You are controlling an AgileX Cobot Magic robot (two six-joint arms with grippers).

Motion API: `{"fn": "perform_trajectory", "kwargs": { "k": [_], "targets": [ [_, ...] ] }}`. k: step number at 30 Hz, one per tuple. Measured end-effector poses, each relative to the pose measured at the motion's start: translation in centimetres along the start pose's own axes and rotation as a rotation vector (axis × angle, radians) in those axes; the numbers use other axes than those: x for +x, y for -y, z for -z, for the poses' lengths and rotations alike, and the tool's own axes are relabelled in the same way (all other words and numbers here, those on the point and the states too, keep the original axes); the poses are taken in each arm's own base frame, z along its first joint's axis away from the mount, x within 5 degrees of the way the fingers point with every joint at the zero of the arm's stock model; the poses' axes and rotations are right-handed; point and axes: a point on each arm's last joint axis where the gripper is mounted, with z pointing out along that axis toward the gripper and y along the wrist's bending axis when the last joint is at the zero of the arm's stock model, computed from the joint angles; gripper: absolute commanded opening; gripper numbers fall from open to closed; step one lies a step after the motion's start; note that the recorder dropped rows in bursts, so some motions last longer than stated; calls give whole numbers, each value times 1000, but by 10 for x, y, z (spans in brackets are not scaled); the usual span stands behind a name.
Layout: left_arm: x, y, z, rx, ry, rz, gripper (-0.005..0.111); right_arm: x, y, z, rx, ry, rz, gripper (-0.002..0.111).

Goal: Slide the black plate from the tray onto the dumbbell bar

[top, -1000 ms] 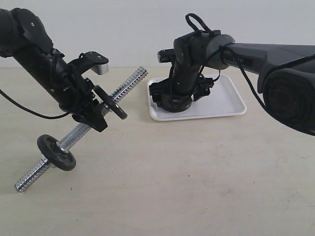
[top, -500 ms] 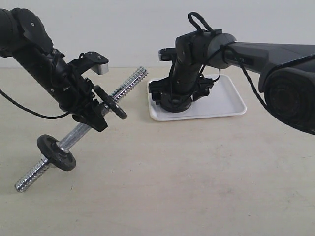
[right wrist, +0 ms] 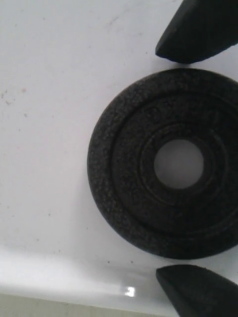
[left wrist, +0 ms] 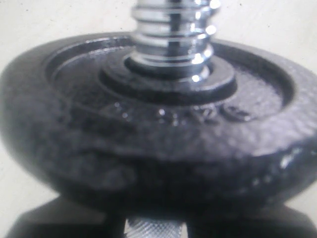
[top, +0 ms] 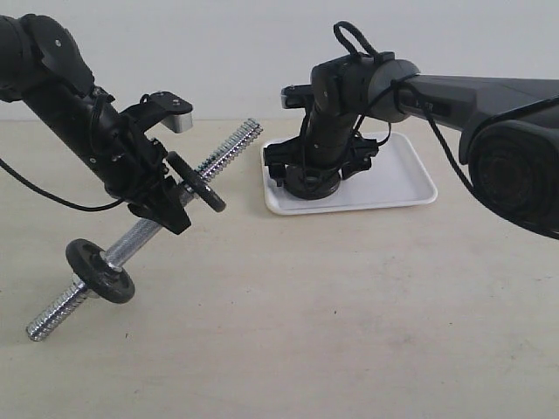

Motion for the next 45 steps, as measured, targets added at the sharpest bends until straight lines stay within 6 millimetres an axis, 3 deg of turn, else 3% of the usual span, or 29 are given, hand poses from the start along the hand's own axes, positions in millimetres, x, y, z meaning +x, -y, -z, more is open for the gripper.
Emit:
{"fn": "perform_trajectory", "kwargs": {
  "k": [1, 3, 5, 6, 19, 21, 24, 25, 33, 40, 45],
  "targets": [
    [0, 0, 0, 0, 0, 0, 4, 0, 0, 0, 0, 0, 0, 97],
    [0, 0, 0, 0, 0, 0, 4, 0, 0, 0, 0, 0, 0, 76],
    [0, 0, 0, 0, 0, 0, 4, 0, 0, 0, -2, 2, 1, 49],
    [0, 0, 0, 0, 0, 0, 4, 0, 0, 0, -2, 2, 1, 45],
    [0, 0, 0, 3, -2, 0, 4, 0, -1, 0, -8, 1, 66, 46],
    [0, 0, 0, 3, -2, 0, 4, 0, -1, 0, -11, 0, 77, 57],
    [0, 0, 0, 4, -3, 0, 4, 0, -1, 0, -12, 0, 87, 86],
    [0, 0, 0, 4, -3, 0, 4, 0, -1, 0, -13, -1, 87, 88],
    [0, 0, 0, 4, -3, 0, 4, 0, -1, 0, -14, 2, 92, 75],
    [0, 0, 0, 4, -3, 0, 4, 0, -1, 0, -14, 2, 94, 95],
    [0, 0, 0, 4, -3, 0, 4, 0, -1, 0, -16, 3, 84, 100]
  ]
}}
